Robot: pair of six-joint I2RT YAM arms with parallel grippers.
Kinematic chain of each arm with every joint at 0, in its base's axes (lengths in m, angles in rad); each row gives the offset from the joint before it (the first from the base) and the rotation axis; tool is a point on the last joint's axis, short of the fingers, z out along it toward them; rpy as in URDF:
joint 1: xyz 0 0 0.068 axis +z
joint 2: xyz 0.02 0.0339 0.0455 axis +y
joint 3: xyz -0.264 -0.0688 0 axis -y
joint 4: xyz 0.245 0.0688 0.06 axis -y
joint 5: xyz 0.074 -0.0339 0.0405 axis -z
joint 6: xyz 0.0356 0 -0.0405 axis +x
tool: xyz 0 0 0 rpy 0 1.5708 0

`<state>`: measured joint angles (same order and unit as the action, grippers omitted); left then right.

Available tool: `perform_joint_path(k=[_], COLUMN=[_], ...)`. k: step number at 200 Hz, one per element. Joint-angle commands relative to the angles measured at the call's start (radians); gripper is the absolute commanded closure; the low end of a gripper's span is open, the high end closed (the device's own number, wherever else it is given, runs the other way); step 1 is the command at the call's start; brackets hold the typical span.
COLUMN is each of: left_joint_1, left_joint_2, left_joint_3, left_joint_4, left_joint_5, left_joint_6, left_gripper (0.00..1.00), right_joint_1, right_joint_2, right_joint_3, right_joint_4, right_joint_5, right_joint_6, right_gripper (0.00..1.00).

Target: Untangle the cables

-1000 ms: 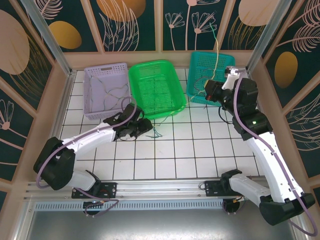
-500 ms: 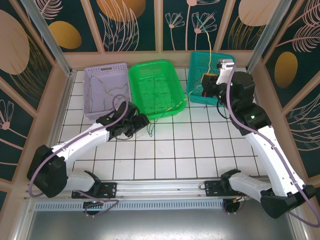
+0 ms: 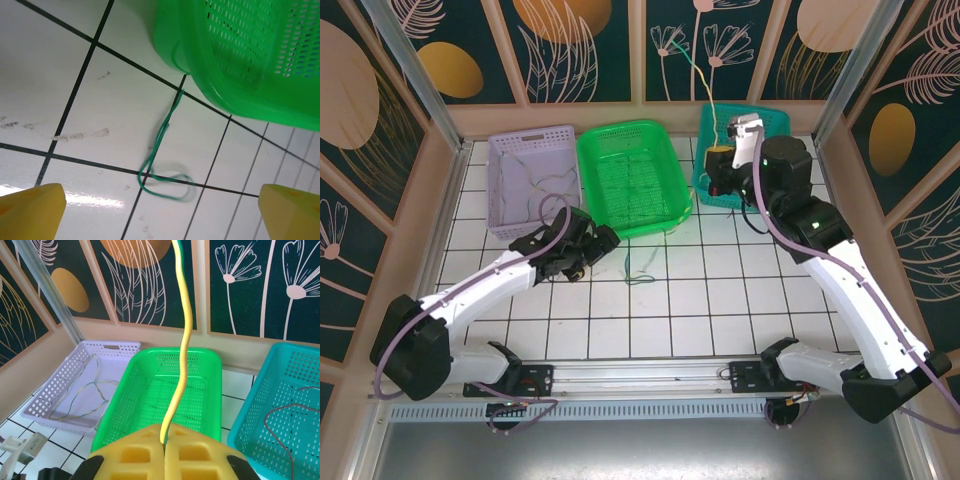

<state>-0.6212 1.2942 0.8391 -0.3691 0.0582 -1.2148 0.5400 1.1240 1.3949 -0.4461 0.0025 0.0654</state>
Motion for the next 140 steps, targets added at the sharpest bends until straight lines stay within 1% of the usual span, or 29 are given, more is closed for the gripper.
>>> perform_joint_path(k=[1,33,58,74,92,102,140], left_joint_1=[0.008,0.01,0.009,0.009,0.008,0.007,0.003], left_joint_2=[-0.066,-0.049,-0.06,-0.071,-0.072,-0.063,-0.012], left_joint_3=[-0.046,-0.003,-0.003,-0.011,-0.046,-0.058,-0.033], left_joint_4=[0.109,0.073,0.096,0.119,0.203,0.249,0.244], left_joint_5=[0.025,0.038,0.068,0.098,0.167,0.202,0.236], left_joint_6=[-0.102,-0.082,-0.087,-0.134,-0.258,-0.305,-0.31], left_gripper=[0.01,0.03,0.1,0.12,0.17,0.2,0.22], right_joint_1=[0.035,0.041,0.039,0.03,0.02,0.019,0.016], right_joint_2=[-0.002,-0.003,-0.016,-0.034,-0.049,-0.054,-0.05], right_joint_3=[-0.024,-0.031,-0.031,-0.037,-0.052,-0.065,-0.083], right_joint_4=[0.007,-0.003,0.002,0.029,0.058,0.076,0.121], right_joint_5=[0.047,0.06,0.092,0.087,0.08,0.081,0.073], right_joint_6=[0.004,0.002,0.01,0.03,0.049,0.055,0.093], right_gripper=[1.0,1.0,1.0,1.0,1.0,1.0,1.0])
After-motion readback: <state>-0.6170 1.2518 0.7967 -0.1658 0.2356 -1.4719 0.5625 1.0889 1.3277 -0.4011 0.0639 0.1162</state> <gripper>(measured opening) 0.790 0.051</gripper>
